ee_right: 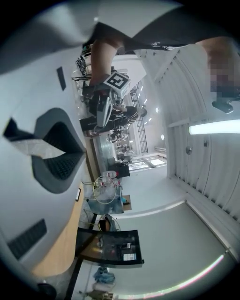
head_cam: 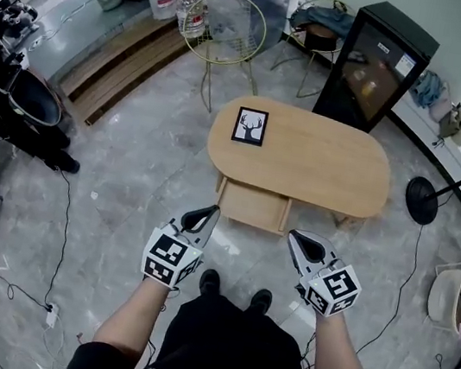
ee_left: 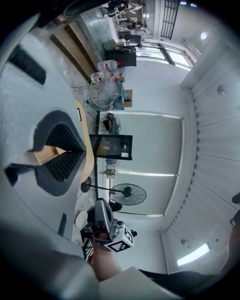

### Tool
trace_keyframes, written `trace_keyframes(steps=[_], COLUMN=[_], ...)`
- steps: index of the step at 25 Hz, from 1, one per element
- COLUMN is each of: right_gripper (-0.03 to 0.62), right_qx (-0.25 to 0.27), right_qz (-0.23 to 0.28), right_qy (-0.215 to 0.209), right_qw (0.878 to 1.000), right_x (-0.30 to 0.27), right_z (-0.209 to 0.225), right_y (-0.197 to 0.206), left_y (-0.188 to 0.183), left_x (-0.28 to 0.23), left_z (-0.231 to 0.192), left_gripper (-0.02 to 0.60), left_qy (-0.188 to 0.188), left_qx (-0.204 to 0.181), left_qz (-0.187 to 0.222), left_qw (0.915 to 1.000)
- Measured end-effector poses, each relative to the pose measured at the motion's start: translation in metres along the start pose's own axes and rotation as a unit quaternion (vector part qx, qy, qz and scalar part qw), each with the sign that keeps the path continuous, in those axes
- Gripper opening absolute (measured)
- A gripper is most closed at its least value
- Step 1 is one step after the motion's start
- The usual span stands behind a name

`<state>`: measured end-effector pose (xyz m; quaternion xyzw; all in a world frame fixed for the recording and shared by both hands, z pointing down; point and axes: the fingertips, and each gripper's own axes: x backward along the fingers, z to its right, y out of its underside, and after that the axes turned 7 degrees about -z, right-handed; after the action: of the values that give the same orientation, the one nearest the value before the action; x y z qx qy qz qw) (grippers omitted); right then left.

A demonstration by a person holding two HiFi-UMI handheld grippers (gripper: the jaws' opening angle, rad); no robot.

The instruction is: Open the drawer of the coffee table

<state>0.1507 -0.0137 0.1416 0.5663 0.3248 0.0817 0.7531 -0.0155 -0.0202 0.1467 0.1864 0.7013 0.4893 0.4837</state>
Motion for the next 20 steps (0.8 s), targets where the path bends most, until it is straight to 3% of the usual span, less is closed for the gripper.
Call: trace_keyframes(steps=[3,8,14,20], right_gripper=[0.005,0.005,0.005,0.005], right_qx=[0.000,-0.020,-0.026,-0.007], right_qz=[0.003,0.022,0.077,0.057], right_qy=[-0.021,-0.014,-0.017,-0.017], right_qw=[1.000,0.999,0.997,0.998], right_x=[0.029,0.077,0.113,0.114], right_z=[0.007,0.033,0.051,0.051], right_y=[0.012,0.021,0.003,0.004], left_y=[-0.013,-0.041,-0.057,-0.072], left_x=[-0.011,-0.017,-0.014,-0.005], left_z=[0.030,0.076,0.090,0.081], left_gripper=[0.009,0.009,0.009,0.009], left_qy=[-0.012,-0.014,-0.040,-0.047], left_qx=[0.013,0.061,0.030,0.030], left_qz=[0.007,0.037,0.031,0.040], left_qw=[0.9998,0.9973,0.9983,0.9977])
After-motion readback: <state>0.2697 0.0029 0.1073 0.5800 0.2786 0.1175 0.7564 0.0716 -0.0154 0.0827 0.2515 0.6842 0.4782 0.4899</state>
